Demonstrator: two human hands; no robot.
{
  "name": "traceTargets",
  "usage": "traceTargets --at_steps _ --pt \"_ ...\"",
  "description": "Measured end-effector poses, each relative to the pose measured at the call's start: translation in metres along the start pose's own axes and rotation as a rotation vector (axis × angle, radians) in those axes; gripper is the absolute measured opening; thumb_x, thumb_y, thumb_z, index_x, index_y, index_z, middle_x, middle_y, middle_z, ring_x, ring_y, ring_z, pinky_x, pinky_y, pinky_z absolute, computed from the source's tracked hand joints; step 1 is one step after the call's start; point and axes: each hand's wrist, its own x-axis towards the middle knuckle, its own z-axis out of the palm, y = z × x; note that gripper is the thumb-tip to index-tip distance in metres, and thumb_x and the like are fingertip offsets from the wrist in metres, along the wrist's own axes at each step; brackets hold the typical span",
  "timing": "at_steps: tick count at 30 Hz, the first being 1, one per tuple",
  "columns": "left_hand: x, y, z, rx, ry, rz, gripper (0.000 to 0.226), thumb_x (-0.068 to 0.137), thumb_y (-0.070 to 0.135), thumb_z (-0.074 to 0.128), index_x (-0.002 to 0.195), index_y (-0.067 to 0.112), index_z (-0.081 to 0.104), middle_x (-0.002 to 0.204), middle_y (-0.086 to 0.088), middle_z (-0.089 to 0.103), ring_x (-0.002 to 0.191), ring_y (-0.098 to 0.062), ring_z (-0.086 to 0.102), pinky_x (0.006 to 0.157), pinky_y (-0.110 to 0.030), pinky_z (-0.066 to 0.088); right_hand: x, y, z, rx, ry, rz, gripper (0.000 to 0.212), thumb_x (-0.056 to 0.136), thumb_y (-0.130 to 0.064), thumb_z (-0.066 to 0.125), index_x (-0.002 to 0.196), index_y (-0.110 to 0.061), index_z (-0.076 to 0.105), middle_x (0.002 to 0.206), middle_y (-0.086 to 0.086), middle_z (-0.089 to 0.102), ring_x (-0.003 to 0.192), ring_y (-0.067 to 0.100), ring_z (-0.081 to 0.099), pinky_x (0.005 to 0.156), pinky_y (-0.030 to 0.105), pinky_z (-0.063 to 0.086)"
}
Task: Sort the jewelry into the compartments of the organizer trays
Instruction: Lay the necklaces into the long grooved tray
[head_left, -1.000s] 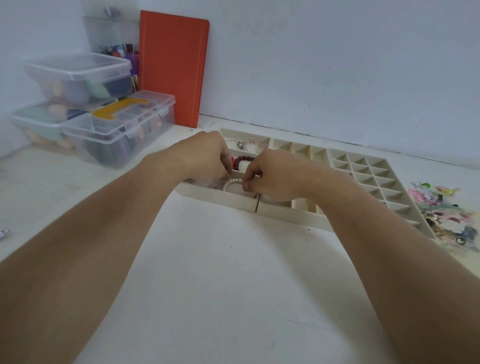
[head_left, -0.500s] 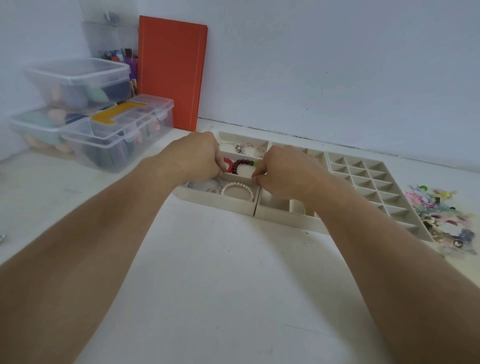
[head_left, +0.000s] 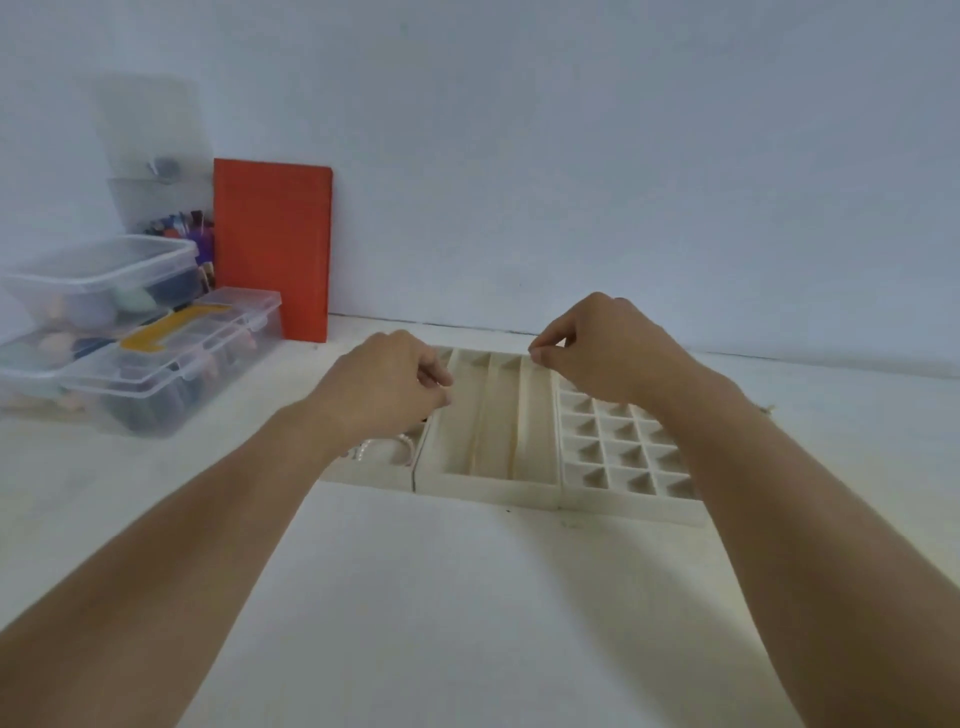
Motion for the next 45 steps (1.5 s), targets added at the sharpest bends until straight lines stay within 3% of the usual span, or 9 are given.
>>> traceTargets --at_steps 10,13,17,20,26,33,40,42,45 --pt "0.02 0.147 0.089 -0.096 -0.154 0.215 0.003 0.086 0.029 0.075 0.086 0.032 0.075 0.08 0.018 0.068 0.077 0.0 0.064 0.068 -0.018 0.046 -0.051 0.163 -0.056 0.022 0.106 0.161 0.012 0.091 -0.038 0.067 0.085 -0.035 0.076 0.066 -0.012 0.068 0.052 0.006 0.061 0.063 0.026 0.048" --pt "0.025 0.182 0.117 -0.092 -0.223 0.28 0.007 0.086 0.026 0.075 0.091 0.031 0.077 0.082 0.018 0.068 0.078 0.001 0.064 0.075 -0.021 0.051 -0.064 0.199 -0.057 0.014 0.106 0.176 0.01 0.092 -0.038 0.067 0.088 -0.036 0.076 0.076 -0.013 0.069 0.058 0.002 0.057 0.062 0.026 0.044" --pt "0.032 0.22 0.148 -0.042 -0.328 0.339 0.007 0.086 0.025 0.077 0.09 0.03 0.077 0.08 0.019 0.067 0.074 0.003 0.061 0.063 -0.015 0.043 -0.077 0.229 -0.06 -0.009 -0.003 0.209 0.002 0.087 -0.031 0.075 0.086 -0.032 0.076 0.081 -0.015 0.067 0.072 0.006 0.061 0.066 0.026 0.049" --pt "0.037 0.236 0.165 -0.015 -0.374 0.337 0.008 0.084 0.027 0.079 0.088 0.032 0.075 0.084 0.018 0.065 0.076 0.002 0.06 0.064 -0.016 0.043 -0.083 0.239 -0.065 -0.053 -0.128 0.228 0.008 0.083 -0.029 0.08 0.09 -0.032 0.078 0.088 -0.012 0.069 0.081 0.008 0.062 0.067 0.024 0.047" --pt "0.042 0.237 0.183 0.02 -0.41 0.358 0.012 0.084 0.026 0.079 0.094 0.03 0.076 0.083 0.02 0.063 0.08 0.001 0.06 0.074 -0.022 0.046 -0.081 0.237 -0.057 -0.041 -0.2 0.237 0.019 0.082 -0.025 0.081 0.1 -0.032 0.078 0.094 -0.01 0.071 0.085 0.012 0.064 0.065 0.022 0.046" --pt "0.041 0.235 0.186 0.049 -0.463 0.372 0.015 0.084 0.022 0.079 0.097 0.029 0.078 0.095 0.013 0.068 0.087 -0.007 0.062 0.073 -0.021 0.043 -0.083 0.236 -0.054 -0.097 -0.23 0.287 0.013 0.082 -0.03 0.08 0.094 -0.033 0.076 0.093 -0.01 0.067 0.08 0.012 0.061 0.061 0.024 0.042" --pt "0.04 0.234 0.188 0.061 -0.454 0.37 0.016 0.085 0.023 0.078 0.101 0.029 0.077 0.1 0.012 0.067 0.093 -0.01 0.062 0.079 -0.023 0.043 -0.096 0.235 -0.073 -0.232 -0.34 0.359 0.01 0.087 -0.023 0.073 0.083 -0.033 0.074 0.081 -0.01 0.069 0.08 0.011 0.063 0.054 0.02 0.038" --pt "0.041 0.234 0.188 0.064 -0.456 0.368 0.017 0.085 0.023 0.079 0.101 0.029 0.077 0.103 0.011 0.069 0.093 -0.011 0.062 0.079 -0.024 0.043 -0.099 0.236 -0.082 -0.206 -0.326 0.375 0.014 0.088 -0.021 0.071 0.079 -0.031 0.073 0.081 -0.008 0.072 0.081 0.01 0.068 0.058 0.021 0.042" --pt "0.04 0.235 0.189 0.073 -0.46 0.377 0.019 0.087 0.022 0.077 0.104 0.029 0.077 0.102 0.011 0.068 0.093 -0.01 0.062 0.078 -0.023 0.042 -0.106 0.238 -0.093 -0.203 -0.263 0.424 0.017 0.091 -0.017 0.066 0.083 -0.03 0.073 0.081 -0.009 0.072 0.082 0.008 0.067 0.053 0.02 0.036"
